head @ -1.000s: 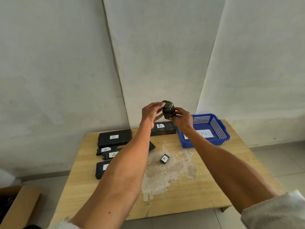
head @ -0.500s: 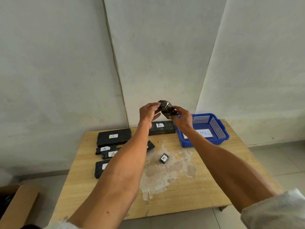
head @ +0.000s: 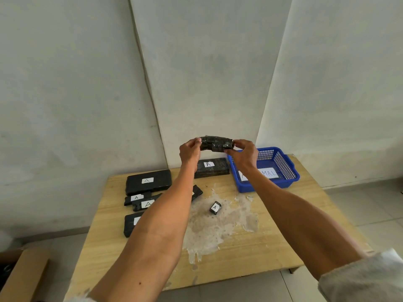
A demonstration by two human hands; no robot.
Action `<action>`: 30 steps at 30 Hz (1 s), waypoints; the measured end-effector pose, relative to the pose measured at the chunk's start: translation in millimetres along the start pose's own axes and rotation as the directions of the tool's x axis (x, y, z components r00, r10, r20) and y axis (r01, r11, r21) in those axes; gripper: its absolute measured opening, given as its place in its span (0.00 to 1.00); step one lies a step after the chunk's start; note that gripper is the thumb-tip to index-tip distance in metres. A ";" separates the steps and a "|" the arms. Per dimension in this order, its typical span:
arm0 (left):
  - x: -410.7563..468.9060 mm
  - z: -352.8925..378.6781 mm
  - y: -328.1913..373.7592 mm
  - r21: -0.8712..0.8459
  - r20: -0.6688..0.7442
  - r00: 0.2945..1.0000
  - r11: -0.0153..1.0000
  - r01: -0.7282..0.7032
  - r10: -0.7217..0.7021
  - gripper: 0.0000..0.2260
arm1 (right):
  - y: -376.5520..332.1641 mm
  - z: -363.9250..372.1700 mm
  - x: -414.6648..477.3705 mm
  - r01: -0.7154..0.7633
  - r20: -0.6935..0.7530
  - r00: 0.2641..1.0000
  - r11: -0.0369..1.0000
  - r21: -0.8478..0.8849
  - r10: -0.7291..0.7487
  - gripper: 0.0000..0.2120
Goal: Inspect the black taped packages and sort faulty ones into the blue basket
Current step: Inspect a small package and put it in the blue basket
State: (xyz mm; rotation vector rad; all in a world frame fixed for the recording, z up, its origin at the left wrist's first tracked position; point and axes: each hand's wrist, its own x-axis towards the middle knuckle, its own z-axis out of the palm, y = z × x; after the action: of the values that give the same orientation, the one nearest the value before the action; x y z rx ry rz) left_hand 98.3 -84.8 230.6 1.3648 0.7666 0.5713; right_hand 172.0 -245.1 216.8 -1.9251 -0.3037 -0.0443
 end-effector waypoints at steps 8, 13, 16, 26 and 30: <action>-10.1 16.5 -5.2 0.031 0.096 0.995 0.999 -0.022 0.019 0.13 | -8.6 -4.2 -5.8 0.035 0.093 0.994 0.974 0.225 -0.057 0.21; -8.2 22.2 -3.8 -0.075 0.135 0.990 0.996 0.041 -0.031 0.17 | -17.9 -2.9 -3.2 -0.020 0.134 0.990 0.905 0.425 -0.041 0.16; -9.3 21.4 1.6 -0.151 0.209 0.972 0.979 0.139 -0.106 0.09 | -22.9 -2.8 -0.3 -0.092 0.146 0.989 0.855 0.510 0.020 0.13; -8.4 16.6 0.9 -0.261 0.284 0.944 0.934 0.244 -0.168 0.16 | -19.6 -3.1 7.7 -0.217 0.201 0.971 0.836 0.504 0.131 0.14; -7.3 16.7 1.7 -0.282 0.297 0.941 0.927 0.248 -0.162 0.14 | -20.1 -1.6 7.7 -0.207 0.194 0.973 0.834 0.512 0.123 0.14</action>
State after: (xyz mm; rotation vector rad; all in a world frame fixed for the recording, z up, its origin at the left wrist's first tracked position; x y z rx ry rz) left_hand 106.6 -100.8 233.9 1.0219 0.5599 0.3149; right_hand 175.0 -238.3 237.1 -1.3937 -0.2198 0.2808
